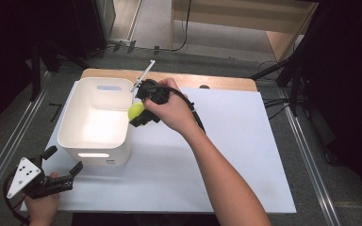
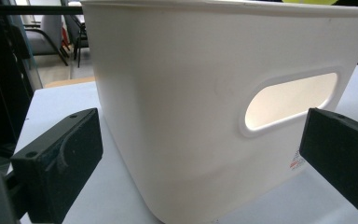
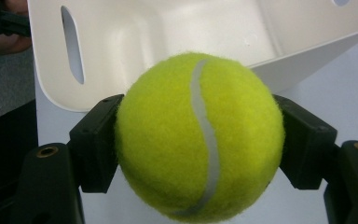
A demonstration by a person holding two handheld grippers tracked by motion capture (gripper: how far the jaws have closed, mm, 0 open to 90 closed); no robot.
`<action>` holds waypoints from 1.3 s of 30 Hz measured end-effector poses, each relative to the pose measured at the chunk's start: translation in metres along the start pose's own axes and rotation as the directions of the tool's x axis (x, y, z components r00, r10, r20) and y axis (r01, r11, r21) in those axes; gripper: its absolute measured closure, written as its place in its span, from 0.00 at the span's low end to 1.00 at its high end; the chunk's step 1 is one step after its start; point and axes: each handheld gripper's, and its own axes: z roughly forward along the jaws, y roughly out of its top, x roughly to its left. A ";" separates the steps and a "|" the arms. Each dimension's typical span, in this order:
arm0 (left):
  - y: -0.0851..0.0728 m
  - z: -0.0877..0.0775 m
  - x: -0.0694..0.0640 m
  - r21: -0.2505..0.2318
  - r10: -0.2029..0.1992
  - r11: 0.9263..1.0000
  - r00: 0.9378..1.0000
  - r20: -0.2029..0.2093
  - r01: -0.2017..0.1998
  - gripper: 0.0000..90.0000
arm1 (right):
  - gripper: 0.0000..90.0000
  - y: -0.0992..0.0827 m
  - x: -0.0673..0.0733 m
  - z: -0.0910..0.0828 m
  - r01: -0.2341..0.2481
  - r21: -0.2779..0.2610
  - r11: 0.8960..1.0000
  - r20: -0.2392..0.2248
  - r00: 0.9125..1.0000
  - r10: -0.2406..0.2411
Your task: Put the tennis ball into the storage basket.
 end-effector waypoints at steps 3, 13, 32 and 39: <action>0.000 -0.001 0.000 -0.001 -0.001 1.000 1.000 0.001 0.001 0.00 | 0.27 0.002 0.001 -0.001 -0.006 0.001 1.000 0.002 1.000 0.006; 0.000 0.000 0.000 0.001 0.004 1.000 1.000 0.002 -0.004 0.00 | 0.27 0.021 0.004 -0.003 0.020 -0.030 0.999 -0.008 1.000 -0.020; 0.000 0.001 -0.001 0.005 0.012 1.000 1.000 0.006 -0.012 0.00 | 0.27 0.044 0.017 0.014 0.064 -0.017 0.998 -0.020 0.998 -0.064; 0.000 0.001 -0.001 0.002 0.010 1.000 1.000 0.007 -0.010 0.00 | 0.27 0.049 0.022 0.023 0.075 -0.007 0.997 -0.030 0.997 -0.075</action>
